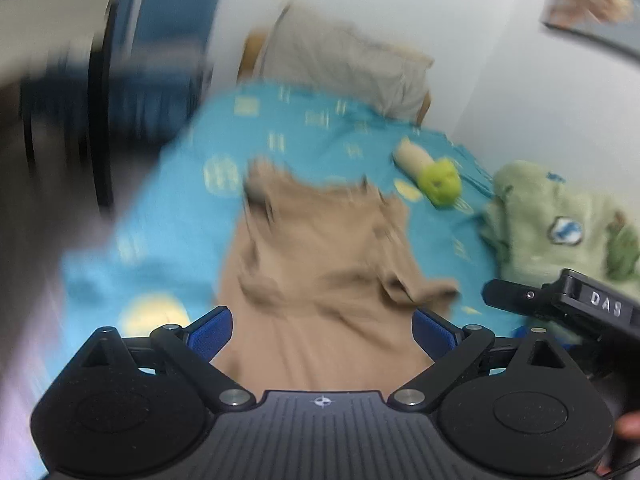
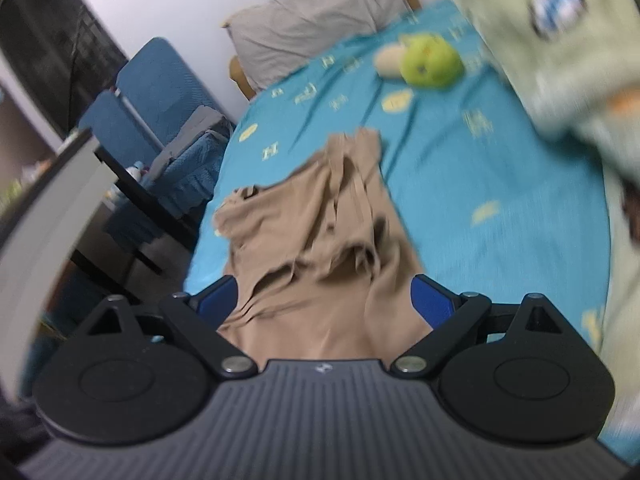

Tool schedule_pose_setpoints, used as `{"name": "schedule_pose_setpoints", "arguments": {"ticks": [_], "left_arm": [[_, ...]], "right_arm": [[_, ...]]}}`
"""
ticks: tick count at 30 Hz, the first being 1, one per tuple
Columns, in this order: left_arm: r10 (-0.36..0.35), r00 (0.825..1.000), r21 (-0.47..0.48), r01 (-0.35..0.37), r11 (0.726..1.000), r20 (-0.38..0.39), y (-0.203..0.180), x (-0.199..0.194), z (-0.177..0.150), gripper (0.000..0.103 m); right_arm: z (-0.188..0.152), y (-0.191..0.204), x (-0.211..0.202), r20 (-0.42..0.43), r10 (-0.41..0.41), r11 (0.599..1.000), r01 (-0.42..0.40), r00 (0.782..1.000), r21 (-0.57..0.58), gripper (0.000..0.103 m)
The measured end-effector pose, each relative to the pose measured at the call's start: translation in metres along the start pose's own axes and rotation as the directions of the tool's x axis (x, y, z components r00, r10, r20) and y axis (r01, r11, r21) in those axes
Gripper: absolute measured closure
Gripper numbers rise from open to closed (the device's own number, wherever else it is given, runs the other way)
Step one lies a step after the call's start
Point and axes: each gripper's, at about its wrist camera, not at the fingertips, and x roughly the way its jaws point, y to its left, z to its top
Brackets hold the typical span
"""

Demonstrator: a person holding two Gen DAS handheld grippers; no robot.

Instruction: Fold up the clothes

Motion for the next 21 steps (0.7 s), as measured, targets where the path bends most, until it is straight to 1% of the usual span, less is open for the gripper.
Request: {"name": "schedule_pose_setpoints", "arguments": {"ticks": [2, 5, 7, 8, 9, 10, 11, 13, 16, 18, 20, 21], "left_arm": [[-0.037, 0.997, -0.084, 0.032, 0.996, -0.061, 0.006, 0.003, -0.008, 0.006], [-0.102, 0.984, -0.212, 0.069, 0.975, -0.145, 0.015, 0.008, -0.021, 0.008], [-0.15, 0.969, -0.297, 0.087, 0.951, -0.196, 0.02, 0.011, -0.03, 0.008], [-0.175, 0.96, -0.34, 0.093, 0.936, -0.219, 0.023, 0.012, -0.034, 0.008], [-0.197, 0.952, -0.388, 0.095, 0.917, -0.233, 0.029, 0.015, -0.037, 0.009], [-0.216, 0.947, -0.44, 0.093, 0.893, -0.239, 0.036, 0.019, -0.039, 0.011], [-0.223, 0.945, -0.474, 0.087, 0.876, -0.239, 0.041, 0.022, -0.04, 0.013], [-0.213, 0.95, -0.511, 0.069, 0.857, -0.229, 0.049, 0.025, -0.041, 0.014], [-0.204, 0.96, -0.58, 0.058, 0.813, -0.19, 0.061, 0.028, -0.041, 0.016], [-0.205, 0.969, -0.631, 0.072, 0.773, -0.14, 0.07, 0.03, -0.04, 0.019], [-0.188, 0.978, -0.657, 0.087, 0.749, -0.086, 0.077, 0.031, -0.039, 0.026], [-0.179, 0.982, -0.668, 0.092, 0.739, -0.063, 0.08, 0.031, -0.039, 0.027]], "right_arm": [[-0.006, -0.012, -0.003, -0.047, 0.029, 0.995, -0.024, 0.998, 0.102, 0.008], [-0.017, -0.026, -0.001, -0.103, 0.075, 0.969, -0.049, 0.992, 0.241, 0.008], [-0.025, -0.034, 0.002, -0.133, 0.11, 0.943, -0.062, 0.985, 0.326, 0.008], [-0.029, -0.037, 0.007, -0.162, 0.135, 0.927, -0.067, 0.978, 0.368, 0.008], [-0.033, -0.039, 0.012, -0.189, 0.16, 0.91, -0.071, 0.969, 0.408, 0.008], [-0.037, -0.039, 0.016, -0.207, 0.189, 0.898, -0.083, 0.96, 0.432, 0.008], [-0.041, -0.039, 0.019, -0.224, 0.215, 0.886, -0.094, 0.95, 0.454, 0.008], [-0.047, -0.033, 0.022, -0.237, 0.221, 0.882, -0.09, 0.946, 0.463, 0.008], [-0.053, -0.03, 0.032, -0.266, 0.222, 0.887, -0.081, 0.938, 0.454, 0.008], [-0.058, -0.033, 0.041, -0.296, 0.212, 0.885, -0.055, 0.931, 0.462, 0.008], [-0.062, -0.039, 0.047, -0.315, 0.214, 0.868, -0.033, 0.925, 0.495, 0.008], [-0.064, -0.041, 0.05, -0.318, 0.215, 0.86, -0.025, 0.923, 0.509, 0.008]]}}
